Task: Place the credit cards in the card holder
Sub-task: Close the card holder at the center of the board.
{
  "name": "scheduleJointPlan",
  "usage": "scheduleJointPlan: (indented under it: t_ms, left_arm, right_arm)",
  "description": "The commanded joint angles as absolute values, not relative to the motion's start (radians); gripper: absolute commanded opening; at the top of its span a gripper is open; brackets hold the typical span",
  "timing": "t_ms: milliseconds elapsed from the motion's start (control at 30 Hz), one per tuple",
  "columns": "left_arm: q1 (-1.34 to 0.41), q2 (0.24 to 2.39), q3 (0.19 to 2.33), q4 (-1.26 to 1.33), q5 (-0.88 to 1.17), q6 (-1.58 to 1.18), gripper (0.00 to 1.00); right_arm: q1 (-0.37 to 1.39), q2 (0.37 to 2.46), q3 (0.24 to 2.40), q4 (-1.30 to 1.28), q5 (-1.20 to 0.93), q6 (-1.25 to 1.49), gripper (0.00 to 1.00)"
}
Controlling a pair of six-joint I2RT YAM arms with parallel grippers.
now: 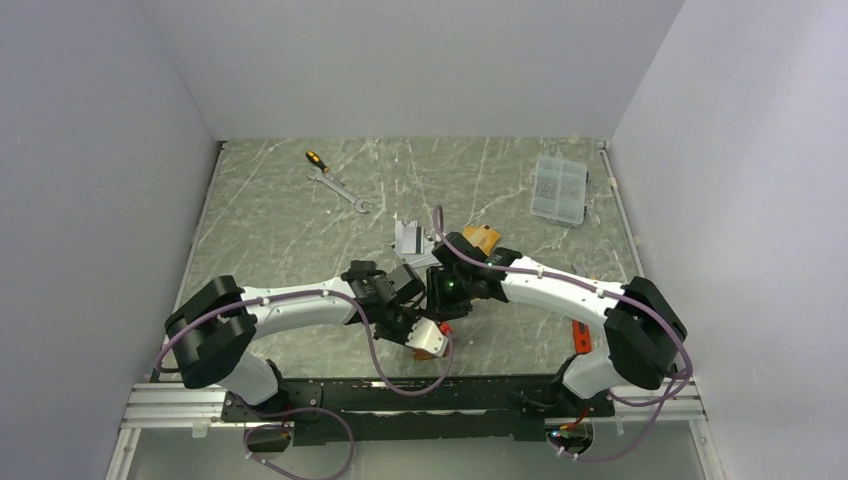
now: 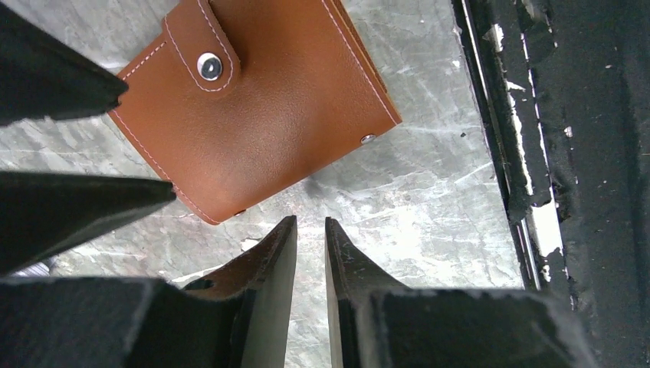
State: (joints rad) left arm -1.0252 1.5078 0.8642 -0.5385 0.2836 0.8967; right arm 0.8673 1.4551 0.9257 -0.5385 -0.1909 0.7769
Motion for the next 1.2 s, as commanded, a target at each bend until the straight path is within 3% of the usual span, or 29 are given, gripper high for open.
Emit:
scheduleJointPlan:
  t_ms: [0,467,1000,1167]
  left_arm:
    - [-1.030,1.475,0.874,-0.523,0.333,0.908,0.26]
    - [-1.040,1.449,0.845,-0.510,0.348,0.914,0.26]
    - [-1.002,1.290,0.667,-0.316,0.280,0.876,0.28]
    - [-1.070,1.275,0.599,-0.222,0.197,0.918,0.28]
  right_arm:
    - [0.885,1.441,0.940,-0.659,-0.126,0.805,0.39]
    - [1.002,1.630,1.112,-0.791,0.113,0.825,0.41]
    - [1.002,1.614,1.019,-0.703,0.045,0.876,0.38]
    - [1.003,1.628,1.035,-0.706,0.062,0.879,0.35]
